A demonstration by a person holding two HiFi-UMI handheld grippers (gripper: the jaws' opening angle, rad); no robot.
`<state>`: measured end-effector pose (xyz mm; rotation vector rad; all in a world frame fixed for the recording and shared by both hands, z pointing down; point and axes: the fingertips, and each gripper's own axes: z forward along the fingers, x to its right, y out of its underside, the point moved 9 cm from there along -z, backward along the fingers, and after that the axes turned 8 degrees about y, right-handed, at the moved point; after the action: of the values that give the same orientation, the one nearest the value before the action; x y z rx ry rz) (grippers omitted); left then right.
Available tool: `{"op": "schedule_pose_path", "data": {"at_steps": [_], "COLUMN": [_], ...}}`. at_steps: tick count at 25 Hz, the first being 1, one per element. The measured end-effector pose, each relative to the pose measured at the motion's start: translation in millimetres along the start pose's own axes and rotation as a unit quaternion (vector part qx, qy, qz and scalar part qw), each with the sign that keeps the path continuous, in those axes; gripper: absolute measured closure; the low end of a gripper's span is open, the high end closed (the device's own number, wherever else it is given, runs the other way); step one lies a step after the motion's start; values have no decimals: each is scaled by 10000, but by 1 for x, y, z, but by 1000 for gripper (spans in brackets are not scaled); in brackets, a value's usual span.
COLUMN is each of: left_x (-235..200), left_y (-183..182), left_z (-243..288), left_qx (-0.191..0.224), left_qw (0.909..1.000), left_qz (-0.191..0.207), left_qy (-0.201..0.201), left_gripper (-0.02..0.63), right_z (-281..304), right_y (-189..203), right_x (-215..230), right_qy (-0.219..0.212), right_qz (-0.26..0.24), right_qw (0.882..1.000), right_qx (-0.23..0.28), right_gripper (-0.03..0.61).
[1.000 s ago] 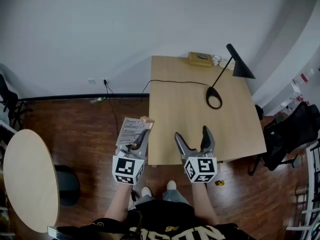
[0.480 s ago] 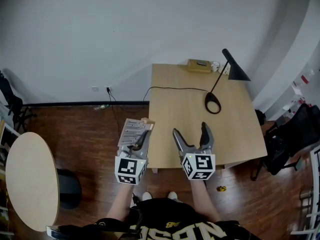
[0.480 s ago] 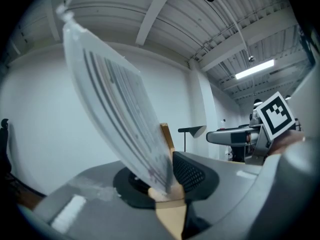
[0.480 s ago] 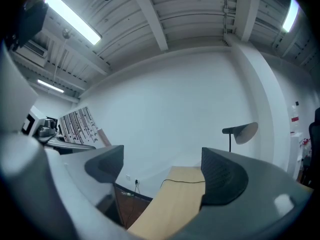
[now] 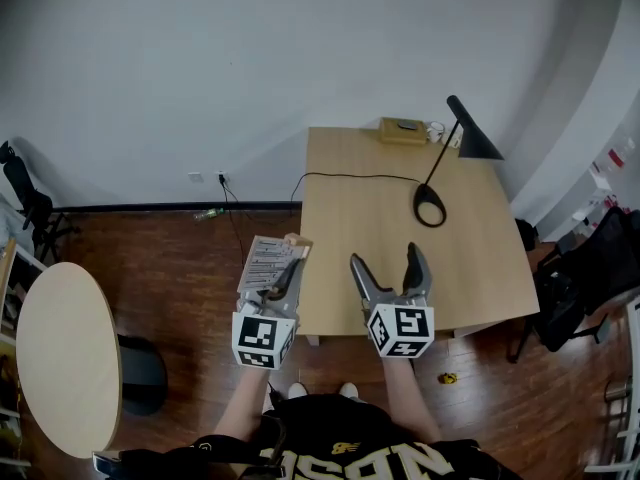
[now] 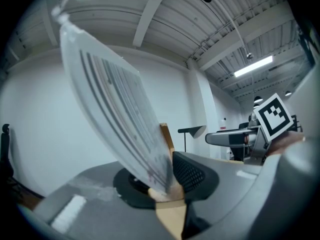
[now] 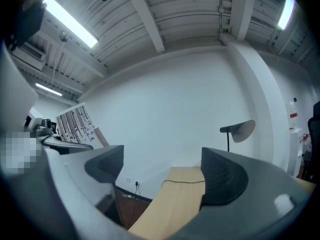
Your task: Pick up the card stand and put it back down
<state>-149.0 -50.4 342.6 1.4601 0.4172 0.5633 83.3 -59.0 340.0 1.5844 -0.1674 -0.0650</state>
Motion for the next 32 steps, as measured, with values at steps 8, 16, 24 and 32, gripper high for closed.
{"op": "schedule_pose_path", "data": {"at_steps": [8,16,24,32], "left_x": [5,11,23,35], "left_y": [1,0,6,17], "left_z": [-2,0,11,40], "left_qx": [-27,105,51,-289], "left_qw": [10000,9999,9998,9978], "left_qz": [-4,-2,-73,39], "left_qy": [27,129,200,602], "left_gripper": [509,511,512,512], "right_z": [-6,-10,-11,-20], "right_y": [2,3,5,13], "right_x": [2,7,21,50], "right_qy": [1,25,-23,189], "right_qz": [11,-18,-38,58], "right_qw": [10000,10000,9999,9995], "right_qx": [-19,-48,-92,-234], "right_gripper": [95,95,95,95]}}
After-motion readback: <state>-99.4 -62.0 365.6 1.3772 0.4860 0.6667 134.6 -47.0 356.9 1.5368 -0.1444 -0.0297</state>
